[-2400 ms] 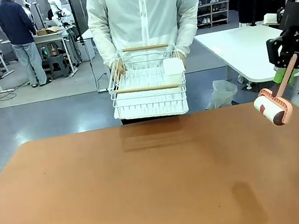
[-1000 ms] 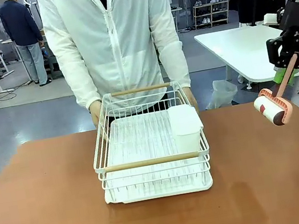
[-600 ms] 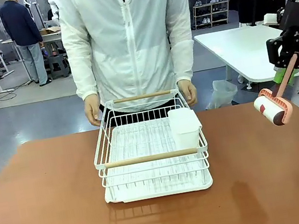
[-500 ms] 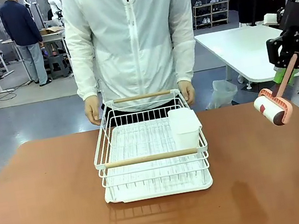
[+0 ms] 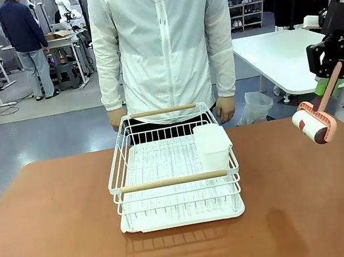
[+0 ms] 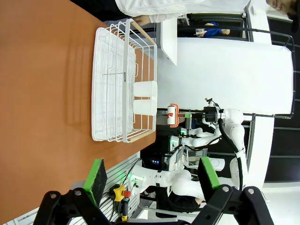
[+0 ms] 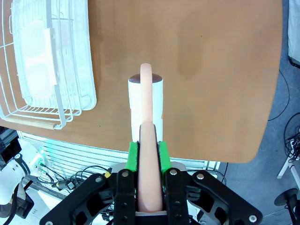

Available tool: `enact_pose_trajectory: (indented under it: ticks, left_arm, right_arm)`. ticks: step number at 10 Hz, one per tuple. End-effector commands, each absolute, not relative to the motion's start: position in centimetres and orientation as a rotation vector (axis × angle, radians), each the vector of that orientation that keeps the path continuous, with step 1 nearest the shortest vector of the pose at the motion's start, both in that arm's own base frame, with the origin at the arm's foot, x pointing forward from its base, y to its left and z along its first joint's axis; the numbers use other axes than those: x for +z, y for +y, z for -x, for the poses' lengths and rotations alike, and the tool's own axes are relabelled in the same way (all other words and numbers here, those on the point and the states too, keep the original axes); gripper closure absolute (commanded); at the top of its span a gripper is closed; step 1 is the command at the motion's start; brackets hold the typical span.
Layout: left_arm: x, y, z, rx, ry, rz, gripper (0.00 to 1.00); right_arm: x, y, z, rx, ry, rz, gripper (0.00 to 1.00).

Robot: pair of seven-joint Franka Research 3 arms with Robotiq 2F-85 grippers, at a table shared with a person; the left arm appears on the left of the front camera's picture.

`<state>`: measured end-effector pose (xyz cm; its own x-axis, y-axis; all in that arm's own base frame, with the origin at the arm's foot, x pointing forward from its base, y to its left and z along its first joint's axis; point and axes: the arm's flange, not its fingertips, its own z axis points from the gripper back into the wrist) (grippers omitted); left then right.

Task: Clean the table.
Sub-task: Place the Lint Roller down when the Dish drying rack is positioned in the middle of the table.

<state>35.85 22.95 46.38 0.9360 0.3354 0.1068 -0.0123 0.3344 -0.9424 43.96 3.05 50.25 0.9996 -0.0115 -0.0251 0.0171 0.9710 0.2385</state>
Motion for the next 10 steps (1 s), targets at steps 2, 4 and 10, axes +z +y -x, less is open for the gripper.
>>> enact_pose_trajectory:
  ticks: [2,4,10]
  left_arm:
    - [46.5,23.2,-35.6,0.228,-0.314,1.225,0.0]
    - [46.5,23.2,-35.6,0.228,-0.314,1.225,0.0]
    - [46.5,23.2,-35.6,0.228,-0.314,1.225,0.0]
  right_arm:
    - [50.5,3.1,-43.6,-0.008,0.023,-0.235,0.79]
    - [50.5,3.1,-43.6,-0.008,0.023,-0.235,0.79]
    - [51.4,4.9,-45.8,-0.687,0.09,-0.309,0.79]
